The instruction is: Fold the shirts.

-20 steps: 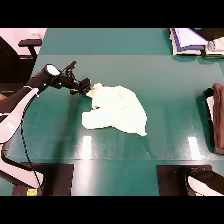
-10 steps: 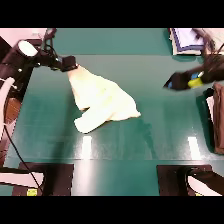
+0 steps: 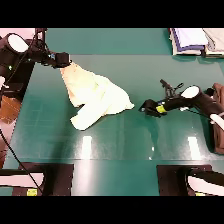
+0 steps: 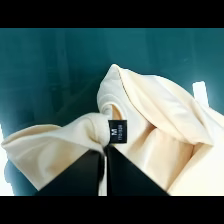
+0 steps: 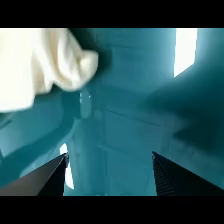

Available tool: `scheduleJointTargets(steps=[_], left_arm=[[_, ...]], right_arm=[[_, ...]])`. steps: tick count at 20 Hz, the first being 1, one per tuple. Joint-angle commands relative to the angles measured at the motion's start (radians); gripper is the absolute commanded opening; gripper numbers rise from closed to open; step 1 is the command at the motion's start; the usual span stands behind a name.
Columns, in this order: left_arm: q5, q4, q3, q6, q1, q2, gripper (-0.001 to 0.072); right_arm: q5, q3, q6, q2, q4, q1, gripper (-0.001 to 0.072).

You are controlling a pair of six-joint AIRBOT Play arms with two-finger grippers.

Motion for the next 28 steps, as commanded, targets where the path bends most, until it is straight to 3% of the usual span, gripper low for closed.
scheduleJointTargets(steps=[1, 3, 6, 8, 9, 16, 22, 28], left_arm=[[-0.006, 0.009, 0.000, 0.000, 0.001, 0.002, 0.0026], [-0.006, 0.009, 0.000, 0.000, 0.001, 0.002, 0.0027], [-0.013, 0.009, 0.000, 0.000, 0.001, 0.002, 0.0027], [-0.021, 0.009, 0.000, 0.000, 0.001, 0.003, 0.0026], [-0.019, 0.011, 0.000, 0.000, 0.001, 0.006, 0.0026], [0.071, 0.089, 0.073, 0.000, 0.001, 0.249, 0.0026], [0.088, 0.010, 0.145, 0.000, 0.001, 0.559, 0.0026], [0.076, -0.080, 0.145, 0.000, 0.001, 0.768, 0.0026]], right_arm=[[-0.106, 0.083, -0.033, -0.148, 0.098, 0.053, 0.0572], [-0.115, 0.167, -0.033, -0.222, 0.100, 0.084, 0.0545], [-0.115, 0.283, -0.033, -0.307, 0.098, 0.119, 0.0324], [-0.116, 0.340, -0.034, -0.333, 0.087, 0.136, 0.0081], [-0.116, 0.369, -0.034, -0.334, 0.060, 0.136, 0.0018], [0.054, 0.665, -0.032, -0.073, -0.274, -0.059, 0.0017], [0.200, 0.914, -0.033, 0.219, -0.306, -0.227, 0.0017], [0.233, 1.026, -0.034, 0.411, -0.306, -0.303, 0.0017]])
